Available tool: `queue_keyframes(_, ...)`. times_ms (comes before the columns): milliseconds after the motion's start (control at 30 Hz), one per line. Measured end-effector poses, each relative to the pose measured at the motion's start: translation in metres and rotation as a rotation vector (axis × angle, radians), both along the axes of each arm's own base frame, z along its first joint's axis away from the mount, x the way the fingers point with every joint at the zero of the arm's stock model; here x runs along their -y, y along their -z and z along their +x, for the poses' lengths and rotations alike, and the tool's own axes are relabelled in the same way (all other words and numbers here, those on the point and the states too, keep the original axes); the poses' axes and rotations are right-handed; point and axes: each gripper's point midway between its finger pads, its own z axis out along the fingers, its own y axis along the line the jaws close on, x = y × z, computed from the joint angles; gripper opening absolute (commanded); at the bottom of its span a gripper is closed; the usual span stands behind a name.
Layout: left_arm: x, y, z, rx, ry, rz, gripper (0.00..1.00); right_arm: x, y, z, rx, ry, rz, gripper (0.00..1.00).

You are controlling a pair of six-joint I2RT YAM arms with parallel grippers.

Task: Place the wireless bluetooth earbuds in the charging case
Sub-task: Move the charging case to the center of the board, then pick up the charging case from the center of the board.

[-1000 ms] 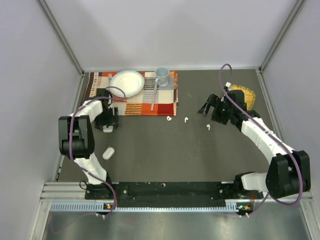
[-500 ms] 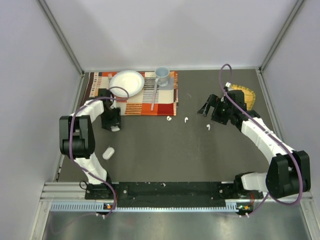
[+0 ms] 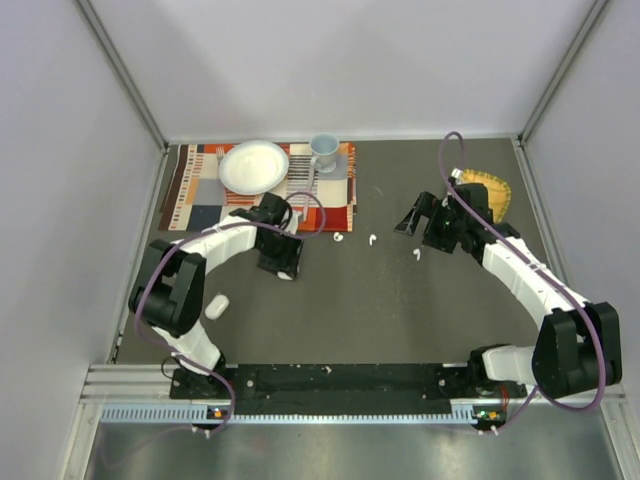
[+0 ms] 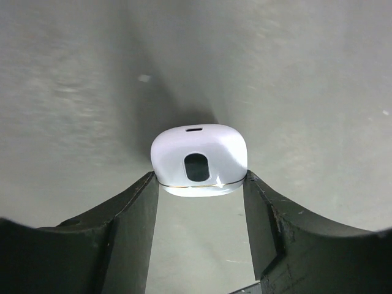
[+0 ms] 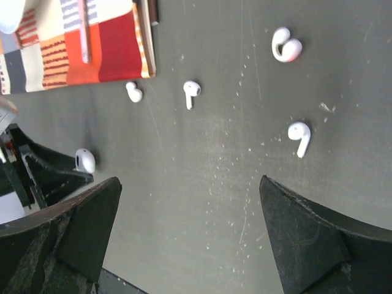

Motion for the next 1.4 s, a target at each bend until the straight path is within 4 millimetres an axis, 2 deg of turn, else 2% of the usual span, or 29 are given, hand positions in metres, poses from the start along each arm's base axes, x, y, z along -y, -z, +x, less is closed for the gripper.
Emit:
queue_keyframes(133, 0.031, -0.004, -0.024, -0.002, 0.069, -0.064, 0.59, 0.002, 0.007, -0.005, -0.025, 0.019, 0.004, 0.95)
queue_keyframes(333, 0.071, -0.006, -0.04, -0.006, 0.12, -0.149, 0.6, 0.002, 0.01, -0.008, -0.049, 0.042, 0.017, 0.96)
queue_keyframes(567, 0.098, 0.004, -0.054, -0.021, 0.194, -0.143, 0.62, 0.002, 0.01, -0.008, -0.059, 0.063, 0.028, 0.95)
queue_keyframes(700, 0.111, 0.004, -0.058, -0.011, 0.238, -0.135, 0.68, 0.003, 0.015, -0.01, -0.073, 0.071, 0.027, 0.96)
queue_keyframes(767, 0.112, 0.004, -0.059, -0.006, 0.249, -0.127, 0.76, 0.004, 0.017, -0.011, -0.08, 0.076, 0.026, 0.96)
queue_keyframes(900, 0.112, 0.004, -0.057, 0.012, 0.257, -0.112, 0.77, 0.004, 0.017, -0.012, -0.087, 0.088, 0.032, 0.96)
queue_keyframes(1000, 0.104, 0.003, -0.054, 0.033, 0.248, -0.069, 0.79, 0.003, 0.017, -0.012, -0.094, 0.099, 0.042, 0.96)
queue_keyframes(1100, 0.093, -0.003, -0.048, 0.073, 0.227, -0.018, 0.88, -0.003, 0.017, -0.014, -0.093, 0.084, 0.041, 0.95)
queue_keyframes(1200, 0.077, -0.025, -0.035, 0.173, 0.179, 0.043, 0.92, -0.017, 0.022, -0.023, -0.104, 0.044, 0.043, 0.95)
queue_keyframes(1300, 0.061, -0.053, -0.023, 0.277, 0.127, 0.07, 0.98, -0.032, 0.034, -0.039, -0.139, 0.005, 0.043, 0.95)
queue_keyframes(1400, 0.044, -0.087, -0.011, 0.391, 0.064, 0.073, 0.99, -0.051, 0.043, -0.057, -0.166, -0.056, 0.026, 0.95)
